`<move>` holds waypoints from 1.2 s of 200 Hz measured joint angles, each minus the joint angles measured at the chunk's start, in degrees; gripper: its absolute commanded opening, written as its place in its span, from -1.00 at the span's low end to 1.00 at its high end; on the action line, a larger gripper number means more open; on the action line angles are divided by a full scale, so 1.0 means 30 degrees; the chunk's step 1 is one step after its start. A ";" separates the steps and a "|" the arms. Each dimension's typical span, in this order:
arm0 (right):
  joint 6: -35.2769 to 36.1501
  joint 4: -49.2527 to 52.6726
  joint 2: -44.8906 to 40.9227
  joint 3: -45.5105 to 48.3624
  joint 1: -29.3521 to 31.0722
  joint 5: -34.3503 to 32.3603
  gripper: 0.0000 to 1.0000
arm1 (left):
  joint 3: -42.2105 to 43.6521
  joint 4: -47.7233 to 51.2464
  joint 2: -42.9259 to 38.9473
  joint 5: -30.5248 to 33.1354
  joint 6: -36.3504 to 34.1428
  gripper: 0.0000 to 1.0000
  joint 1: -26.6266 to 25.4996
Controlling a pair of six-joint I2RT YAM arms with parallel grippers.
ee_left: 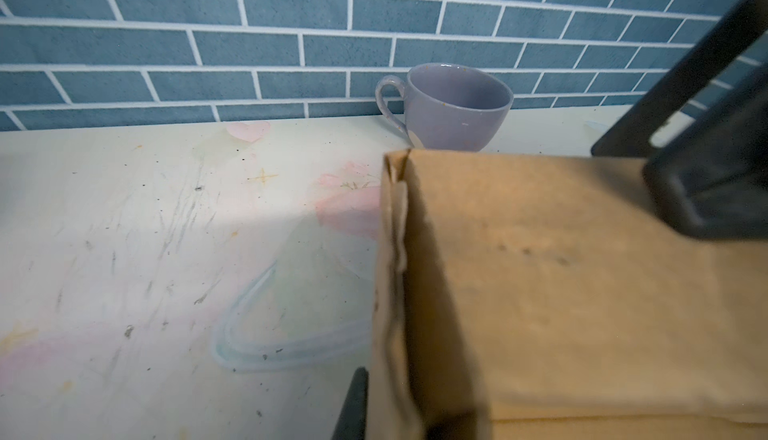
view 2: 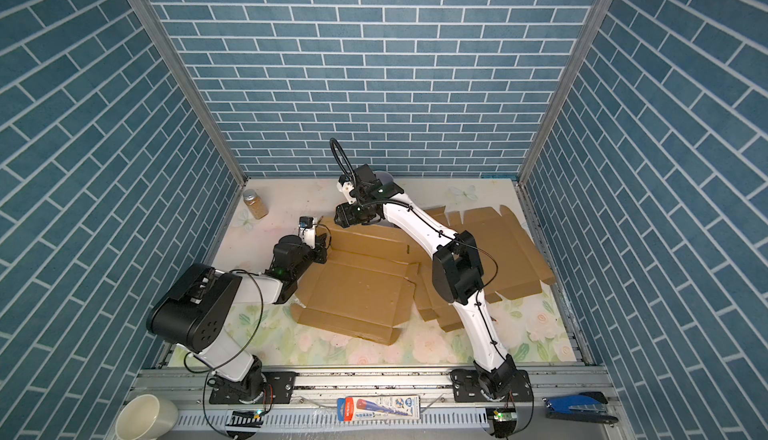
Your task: Fold the paper box
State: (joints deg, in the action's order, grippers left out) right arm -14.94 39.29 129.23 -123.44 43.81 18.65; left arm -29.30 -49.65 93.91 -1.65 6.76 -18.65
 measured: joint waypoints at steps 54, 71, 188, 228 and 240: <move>-0.0117 -0.0517 -0.0044 0.0197 0.0000 0.0204 0.22 | 0.0066 0.0117 -0.0109 0.0430 0.0022 -0.85 -0.0095; -0.0270 -0.0459 -0.0044 0.0168 -0.0189 0.0233 0.22 | 0.0109 0.0182 -0.0175 0.0525 0.0015 -0.87 -0.0146; -0.0444 -0.1698 -0.0969 0.1807 -0.0175 -0.0328 0.18 | 0.0109 0.0255 -0.0197 0.1195 0.0051 -0.93 -0.0627; -0.0933 -0.1260 -0.3177 0.2805 -0.1421 -0.0401 0.18 | 0.0219 0.0998 -0.0758 0.1785 0.0109 -0.92 -0.0692; -0.1035 -0.1428 -0.4845 0.4007 -0.1923 -0.0729 0.18 | 0.0357 0.1319 -0.1137 0.2062 0.0109 -0.92 -0.0692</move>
State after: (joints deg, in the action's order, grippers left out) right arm -18.04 35.00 114.69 -111.42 38.04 16.47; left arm -28.23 -45.69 90.50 4.54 7.09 -20.73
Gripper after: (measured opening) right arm 0.589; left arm 0.087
